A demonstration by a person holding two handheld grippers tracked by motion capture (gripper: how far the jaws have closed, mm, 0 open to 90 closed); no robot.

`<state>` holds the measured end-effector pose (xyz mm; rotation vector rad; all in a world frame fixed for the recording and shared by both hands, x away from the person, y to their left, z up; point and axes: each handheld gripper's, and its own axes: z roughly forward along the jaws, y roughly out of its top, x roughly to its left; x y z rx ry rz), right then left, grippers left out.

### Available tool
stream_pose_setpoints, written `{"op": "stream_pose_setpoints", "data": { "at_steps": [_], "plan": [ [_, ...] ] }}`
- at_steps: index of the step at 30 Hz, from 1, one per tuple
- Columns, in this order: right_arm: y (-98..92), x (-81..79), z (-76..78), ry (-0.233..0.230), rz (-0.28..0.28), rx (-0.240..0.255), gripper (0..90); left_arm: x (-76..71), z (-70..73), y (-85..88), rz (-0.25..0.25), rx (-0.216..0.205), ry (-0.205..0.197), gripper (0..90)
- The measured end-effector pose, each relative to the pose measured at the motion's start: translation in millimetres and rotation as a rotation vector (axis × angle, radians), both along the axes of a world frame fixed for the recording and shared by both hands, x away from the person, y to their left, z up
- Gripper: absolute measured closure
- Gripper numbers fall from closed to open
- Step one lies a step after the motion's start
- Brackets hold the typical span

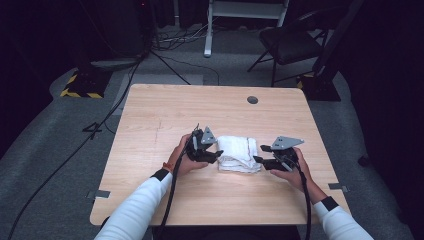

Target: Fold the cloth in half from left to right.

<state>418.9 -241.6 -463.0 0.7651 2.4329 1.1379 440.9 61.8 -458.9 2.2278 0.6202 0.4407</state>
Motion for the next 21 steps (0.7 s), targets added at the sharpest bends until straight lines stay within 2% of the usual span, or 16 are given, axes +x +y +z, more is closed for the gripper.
{"op": "stream_pose_setpoints", "data": {
  "at_steps": [2, 4, 6, 7, 8, 12, 13, 16, 21],
  "plan": [
    [2.2, 3.0, -0.2, 0.002, -0.002, 0.003, 43.3, 5.2, -0.5, -1.8, 0.009, -0.001, 0.006, 32.3],
    [7.7, 9.5, -2.8, 0.012, -0.009, -0.008, 39.7, 14.0, -3.5, -6.2, 0.013, -0.026, 0.042, 30.0],
    [8.9, 10.2, -4.3, 0.02, -0.009, -0.013, 39.3, 16.3, -7.4, -13.1, -0.006, -0.01, 0.057, 28.7],
    [10.1, 11.1, -7.8, 0.031, -0.006, -0.029, 38.0, 14.4, -10.6, -19.6, -0.044, 0.017, 0.078, 28.6],
    [10.3, 11.3, -10.1, 0.042, 0.001, -0.042, 37.5, 12.9, -11.7, -22.1, -0.064, 0.04, 0.077, 28.4],
    [10.1, 10.3, -14.6, 0.056, 0.018, -0.072, 36.6, 7.8, -15.1, -26.1, -0.105, 0.055, 0.098, 28.4],
    [8.8, 9.1, -15.6, 0.067, 0.029, -0.089, 36.1, 4.0, -16.6, -26.8, -0.123, 0.07, 0.104, 27.9],
    [4.7, 6.3, -16.1, 0.069, 0.041, -0.098, 36.0, -1.7, -18.3, -25.9, -0.143, 0.091, 0.111, 27.6],
    [-0.5, 3.0, -19.0, 0.089, 0.04, -0.102, 36.2, -7.0, -22.0, -22.6, -0.15, 0.096, 0.125, 27.6]
  ]
}}
